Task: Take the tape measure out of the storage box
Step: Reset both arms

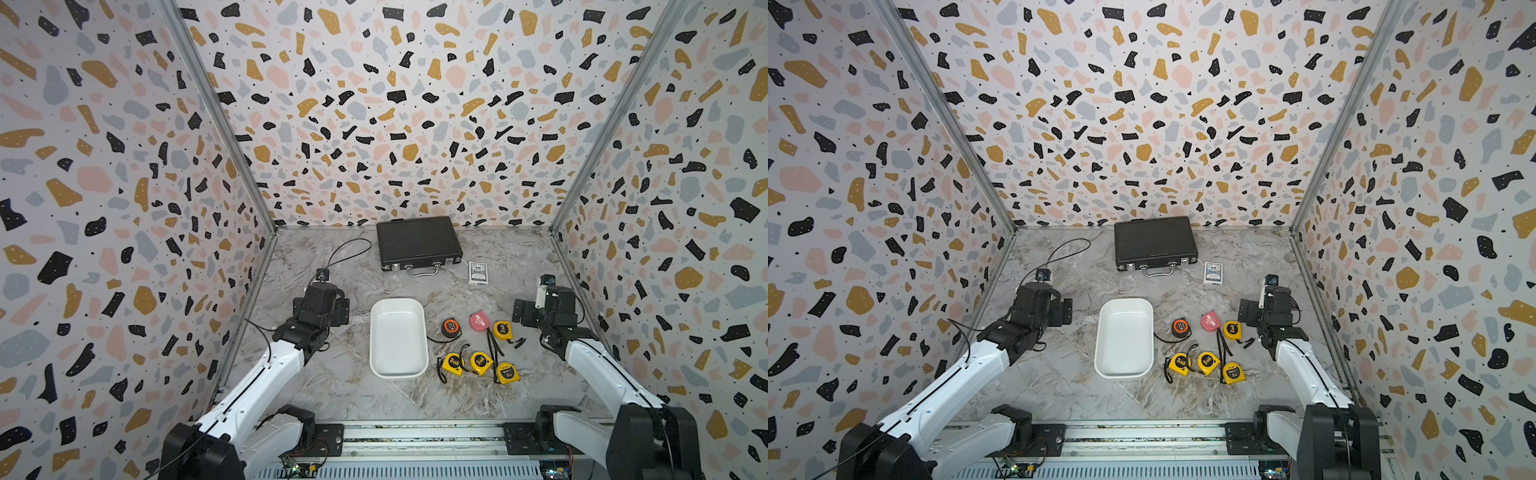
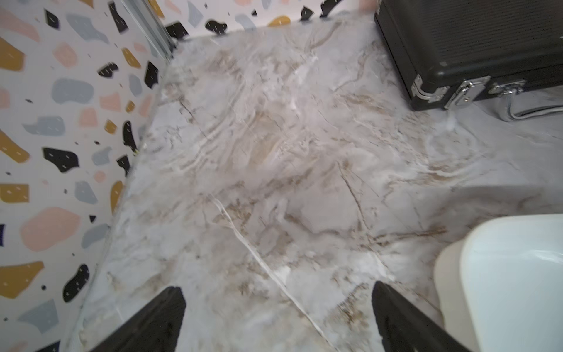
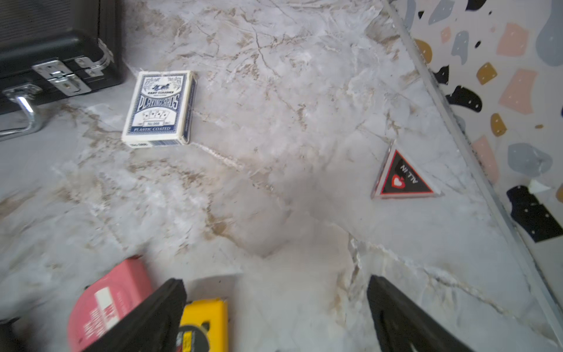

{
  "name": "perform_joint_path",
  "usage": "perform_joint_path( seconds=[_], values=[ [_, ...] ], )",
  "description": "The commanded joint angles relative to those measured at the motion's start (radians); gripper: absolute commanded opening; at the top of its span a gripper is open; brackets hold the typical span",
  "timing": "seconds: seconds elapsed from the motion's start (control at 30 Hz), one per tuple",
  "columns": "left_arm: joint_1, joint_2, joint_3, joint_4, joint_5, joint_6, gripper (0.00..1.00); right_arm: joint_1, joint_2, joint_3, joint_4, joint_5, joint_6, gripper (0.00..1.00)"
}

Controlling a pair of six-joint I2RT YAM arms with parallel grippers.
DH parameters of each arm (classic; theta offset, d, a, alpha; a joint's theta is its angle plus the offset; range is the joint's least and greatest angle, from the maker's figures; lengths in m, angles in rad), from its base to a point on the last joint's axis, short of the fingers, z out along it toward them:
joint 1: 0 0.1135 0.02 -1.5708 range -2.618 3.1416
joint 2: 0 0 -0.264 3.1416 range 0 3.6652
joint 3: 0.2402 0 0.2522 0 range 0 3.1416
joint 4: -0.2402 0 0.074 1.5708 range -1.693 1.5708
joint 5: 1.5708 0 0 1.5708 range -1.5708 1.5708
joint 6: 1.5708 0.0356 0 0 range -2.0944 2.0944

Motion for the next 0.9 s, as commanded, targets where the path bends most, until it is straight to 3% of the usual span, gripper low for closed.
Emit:
perform_joint_path(
  seconds=[0.0, 0.33, 0.6, 0.73, 0.87],
  values=[
    [0.046, -0.025, -0.094, 0.31, -0.031, 0.127, 1.0, 0.005, 0.03, -0.072, 0.317, 0.052, -0.066, 0.99],
    [0.204, 0.101, -0.216, 0.642, 0.15, 0.136, 1.0, 0.005, 0.243, -0.187, 0.753, 0.071, -0.089, 0.98],
    [0.219, 0.289, -0.258, 0.882, 0.231, 0.112, 1.0, 0.01, 0.38, -0.263, 1.028, 0.048, -0.107, 0.99],
    [0.221, 0.39, -0.26, 0.973, 0.24, 0.116, 1.0, 0.024, 0.375, -0.238, 0.973, 0.078, -0.114, 0.99],
    [0.243, 0.382, -0.252, 0.939, 0.277, 0.102, 1.0, 0.028, 0.373, -0.235, 0.963, 0.086, -0.115, 0.99]
  ],
)
